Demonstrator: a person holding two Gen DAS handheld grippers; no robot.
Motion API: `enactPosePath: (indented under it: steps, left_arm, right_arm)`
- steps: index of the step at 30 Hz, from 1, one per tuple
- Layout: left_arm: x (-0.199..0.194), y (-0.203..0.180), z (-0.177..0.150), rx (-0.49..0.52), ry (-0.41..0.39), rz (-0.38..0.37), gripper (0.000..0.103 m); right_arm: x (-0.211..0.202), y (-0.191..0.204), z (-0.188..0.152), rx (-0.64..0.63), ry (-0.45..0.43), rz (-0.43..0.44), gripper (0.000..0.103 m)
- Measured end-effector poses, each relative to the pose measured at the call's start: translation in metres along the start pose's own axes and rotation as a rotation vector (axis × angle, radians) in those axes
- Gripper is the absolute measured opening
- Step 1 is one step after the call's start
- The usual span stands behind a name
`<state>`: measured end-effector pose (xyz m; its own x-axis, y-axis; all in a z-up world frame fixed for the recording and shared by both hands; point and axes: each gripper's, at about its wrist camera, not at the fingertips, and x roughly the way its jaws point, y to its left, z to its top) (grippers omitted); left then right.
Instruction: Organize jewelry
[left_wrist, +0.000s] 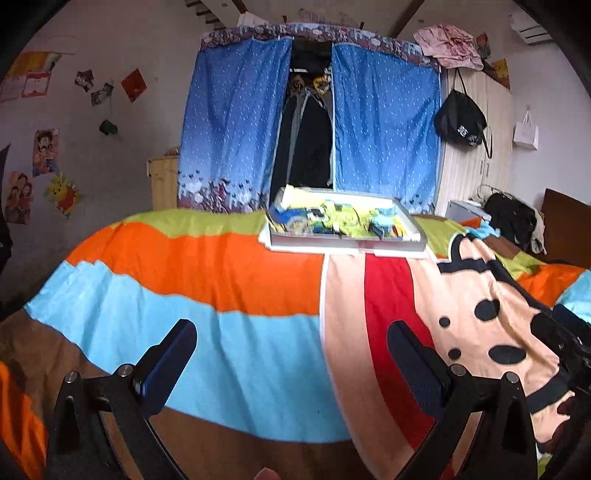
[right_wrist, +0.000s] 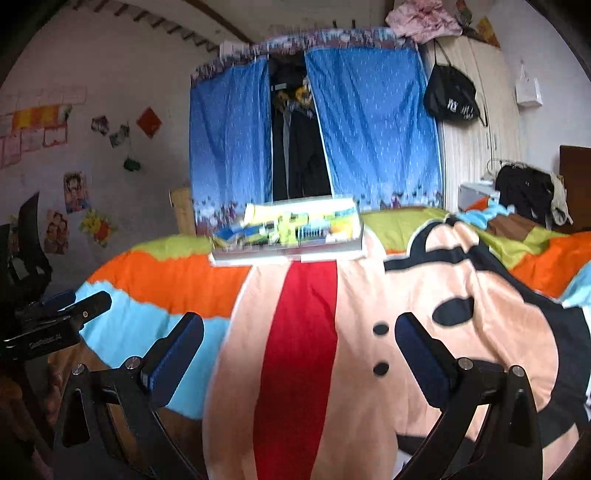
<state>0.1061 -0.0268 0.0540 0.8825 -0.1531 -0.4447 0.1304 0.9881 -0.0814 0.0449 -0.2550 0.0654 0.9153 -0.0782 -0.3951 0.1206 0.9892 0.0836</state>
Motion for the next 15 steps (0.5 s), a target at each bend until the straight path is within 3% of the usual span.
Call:
enactPosePath:
  steps: [15]
  left_arm:
    - [0.010, 0.016, -0.036, 0.028, 0.048, 0.016, 0.103]
  right_arm:
    - [0.021, 0.010, -0.019, -0.004, 0.075, -0.034, 0.102]
